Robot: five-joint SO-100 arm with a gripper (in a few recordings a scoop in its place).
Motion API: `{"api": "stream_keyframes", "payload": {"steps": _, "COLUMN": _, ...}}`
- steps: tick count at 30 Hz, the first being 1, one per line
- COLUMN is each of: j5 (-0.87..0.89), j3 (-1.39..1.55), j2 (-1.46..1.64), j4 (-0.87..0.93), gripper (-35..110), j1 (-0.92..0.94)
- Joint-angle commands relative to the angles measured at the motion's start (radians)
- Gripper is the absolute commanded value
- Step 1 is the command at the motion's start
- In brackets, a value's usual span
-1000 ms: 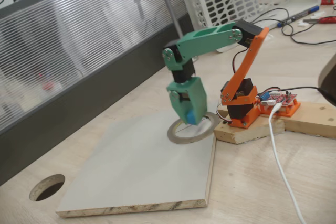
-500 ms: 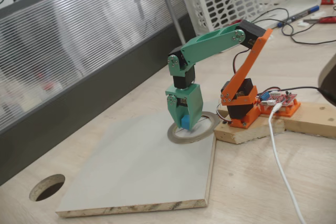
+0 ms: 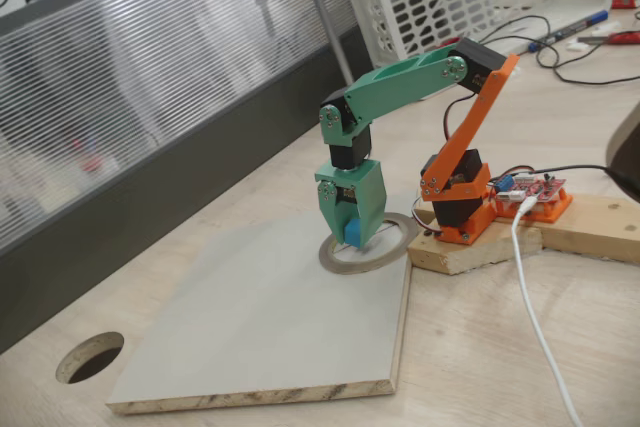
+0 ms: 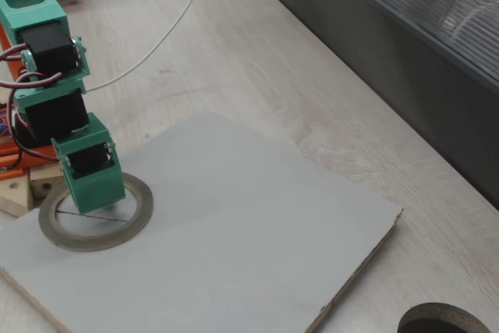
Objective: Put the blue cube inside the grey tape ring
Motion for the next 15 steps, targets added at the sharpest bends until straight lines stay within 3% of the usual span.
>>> {"api": "stream_keyframes", "payload": {"steps": 1, "j5": 0.018, "j3": 0.018, "j2": 0.014, "j4": 0.003, "gripper": 8, "j1": 0.018}}
{"api": "stream_keyframes", "payload": {"steps": 15, "j5": 0.009, "j3": 0.043, "j2": 0.015, "j4": -0.002, "gripper": 8, "j1": 0.018}}
